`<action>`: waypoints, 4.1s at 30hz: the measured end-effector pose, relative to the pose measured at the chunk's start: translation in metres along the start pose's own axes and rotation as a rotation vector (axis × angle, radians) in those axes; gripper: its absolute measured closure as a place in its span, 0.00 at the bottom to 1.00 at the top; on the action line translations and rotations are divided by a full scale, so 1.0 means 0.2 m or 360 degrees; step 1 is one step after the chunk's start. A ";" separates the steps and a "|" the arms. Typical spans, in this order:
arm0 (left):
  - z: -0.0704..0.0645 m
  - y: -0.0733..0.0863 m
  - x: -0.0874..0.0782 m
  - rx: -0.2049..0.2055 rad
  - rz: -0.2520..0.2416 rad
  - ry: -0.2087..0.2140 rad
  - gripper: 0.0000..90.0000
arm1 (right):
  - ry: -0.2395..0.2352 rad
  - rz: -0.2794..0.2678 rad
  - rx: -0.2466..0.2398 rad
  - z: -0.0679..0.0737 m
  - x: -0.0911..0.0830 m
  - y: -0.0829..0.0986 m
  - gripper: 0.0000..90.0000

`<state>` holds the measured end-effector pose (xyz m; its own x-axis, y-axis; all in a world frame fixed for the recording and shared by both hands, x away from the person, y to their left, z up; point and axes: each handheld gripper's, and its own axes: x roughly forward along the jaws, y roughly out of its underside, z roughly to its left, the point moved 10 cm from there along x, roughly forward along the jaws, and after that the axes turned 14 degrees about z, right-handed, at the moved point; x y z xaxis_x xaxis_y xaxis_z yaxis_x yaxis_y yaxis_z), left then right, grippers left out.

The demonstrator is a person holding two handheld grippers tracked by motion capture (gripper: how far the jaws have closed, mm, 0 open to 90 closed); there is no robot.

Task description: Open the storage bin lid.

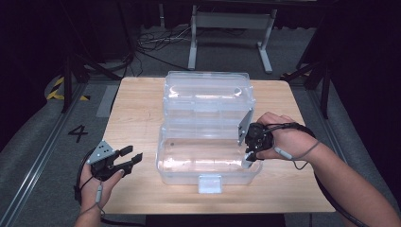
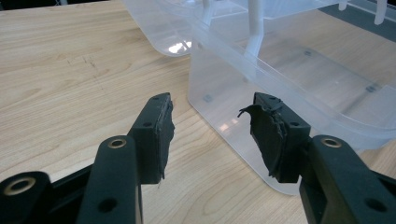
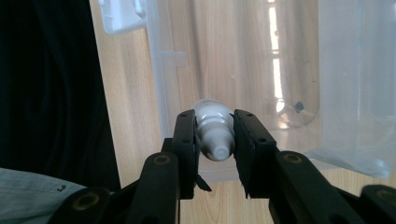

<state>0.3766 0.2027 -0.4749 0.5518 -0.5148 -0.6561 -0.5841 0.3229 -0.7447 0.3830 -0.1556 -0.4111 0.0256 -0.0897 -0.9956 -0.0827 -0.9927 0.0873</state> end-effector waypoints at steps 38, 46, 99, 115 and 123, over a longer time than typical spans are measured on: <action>0.00 0.01 0.01 0.0001 0.0009 -0.0001 0.55 | -0.0057 0.0219 -0.0041 -0.02 0.34 0.00 0.79; 0.00 0.01 0.01 -0.0005 0.0014 0.0002 0.55 | -0.0072 0.0216 -0.0040 -0.02 0.37 0.00 0.79; 0.01 -0.03 0.04 0.0012 0.0024 -0.0022 0.51 | 0.0013 -0.0044 -0.0077 0.13 0.10 -0.08 0.64; 0.02 -0.08 0.03 0.0056 -0.0026 -0.0031 0.52 | -0.0043 0.0017 -0.0138 0.17 0.30 -0.17 0.69; 0.05 -0.10 0.02 0.0020 -0.0045 -0.0109 0.57 | -0.0041 0.0001 -0.0159 0.19 0.35 -0.18 0.89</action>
<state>0.3956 0.2025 -0.4633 0.6077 -0.4685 -0.6413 -0.5605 0.3192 -0.7642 0.3506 -0.1234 -0.4853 0.0001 -0.0897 -0.9960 0.0168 -0.9958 0.0897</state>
